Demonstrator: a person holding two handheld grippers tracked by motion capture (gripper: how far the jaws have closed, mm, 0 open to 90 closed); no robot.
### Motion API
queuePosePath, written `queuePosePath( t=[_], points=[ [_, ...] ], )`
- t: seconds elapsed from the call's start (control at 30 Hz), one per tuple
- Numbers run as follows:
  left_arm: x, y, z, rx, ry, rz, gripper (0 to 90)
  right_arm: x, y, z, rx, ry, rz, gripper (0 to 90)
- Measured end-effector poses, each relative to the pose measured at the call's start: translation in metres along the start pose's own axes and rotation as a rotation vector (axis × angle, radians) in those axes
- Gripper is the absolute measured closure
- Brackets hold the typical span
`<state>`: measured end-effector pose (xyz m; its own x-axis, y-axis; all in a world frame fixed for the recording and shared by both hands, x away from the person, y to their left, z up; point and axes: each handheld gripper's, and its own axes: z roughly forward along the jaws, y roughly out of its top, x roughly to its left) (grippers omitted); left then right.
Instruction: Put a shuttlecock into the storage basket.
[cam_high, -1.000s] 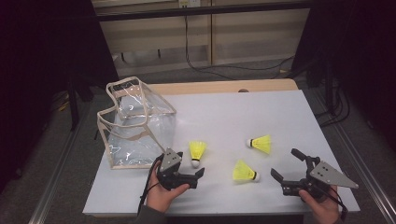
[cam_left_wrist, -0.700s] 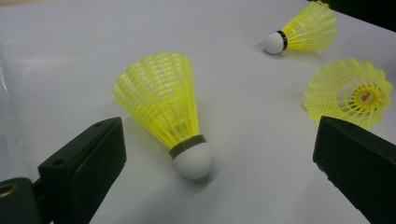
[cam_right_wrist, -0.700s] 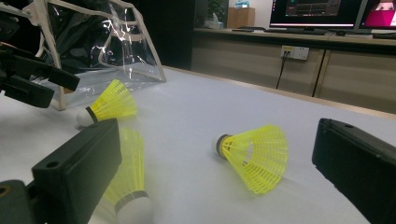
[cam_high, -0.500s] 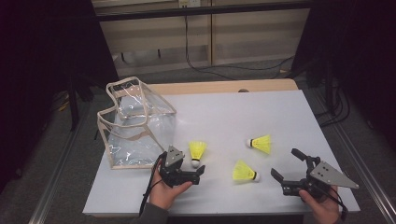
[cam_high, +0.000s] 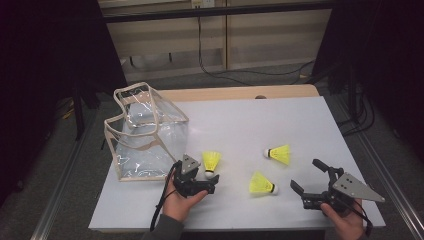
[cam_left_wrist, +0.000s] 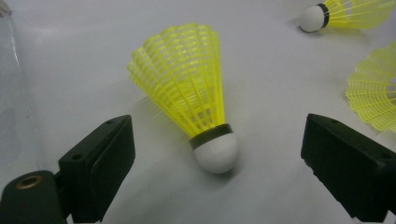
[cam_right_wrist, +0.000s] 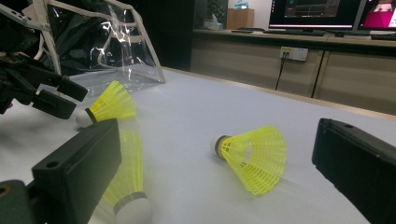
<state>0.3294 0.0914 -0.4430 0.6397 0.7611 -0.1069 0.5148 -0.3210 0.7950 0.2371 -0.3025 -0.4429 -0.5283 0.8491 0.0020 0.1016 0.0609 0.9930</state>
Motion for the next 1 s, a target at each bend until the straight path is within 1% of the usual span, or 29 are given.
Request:
queuePosePath(
  t=[0.17,0.2,0.33,0.43,0.47,0.6,0.73,0.83,0.87,0.97,1.0],
  points=[
    [0.000,0.000,0.004,0.018,0.014,-0.012,14.4,0.000,0.000,0.000,0.000,0.002,-0.003,1.1],
    [0.001,0.001,0.004,0.023,0.021,-0.009,14.8,0.000,0.000,0.000,0.001,0.002,-0.003,1.1],
    [0.001,0.002,0.005,0.024,0.034,-0.018,17.0,0.000,0.000,0.000,0.000,0.001,-0.004,1.1],
    [0.001,0.002,0.007,0.034,0.029,-0.025,19.8,0.000,0.000,0.000,0.000,0.001,-0.006,1.1],
    [0.001,0.002,0.008,0.039,0.027,-0.022,20.5,0.000,0.001,0.000,0.000,0.001,-0.006,1.1],
    [0.001,0.002,0.010,0.047,0.034,-0.031,22.6,0.000,0.001,0.000,-0.002,0.000,-0.004,1.1],
    [0.001,0.003,0.011,0.054,0.032,-0.027,25.5,0.000,0.001,-0.001,0.001,0.002,-0.004,1.2],
    [0.000,0.005,0.013,0.056,0.038,-0.039,26.3,0.000,0.001,0.000,-0.001,0.001,-0.005,1.1],
    [0.001,0.005,0.014,0.060,0.042,-0.029,26.7,0.000,0.001,0.000,-0.001,0.002,-0.005,1.2],
    [0.000,0.006,0.015,0.079,0.053,-0.026,28.2,0.000,0.001,0.000,-0.003,0.003,-0.006,1.2],
    [-0.001,0.006,0.016,0.080,0.049,-0.032,28.7,0.000,0.001,0.000,-0.005,0.004,-0.005,1.2]
  ],
)
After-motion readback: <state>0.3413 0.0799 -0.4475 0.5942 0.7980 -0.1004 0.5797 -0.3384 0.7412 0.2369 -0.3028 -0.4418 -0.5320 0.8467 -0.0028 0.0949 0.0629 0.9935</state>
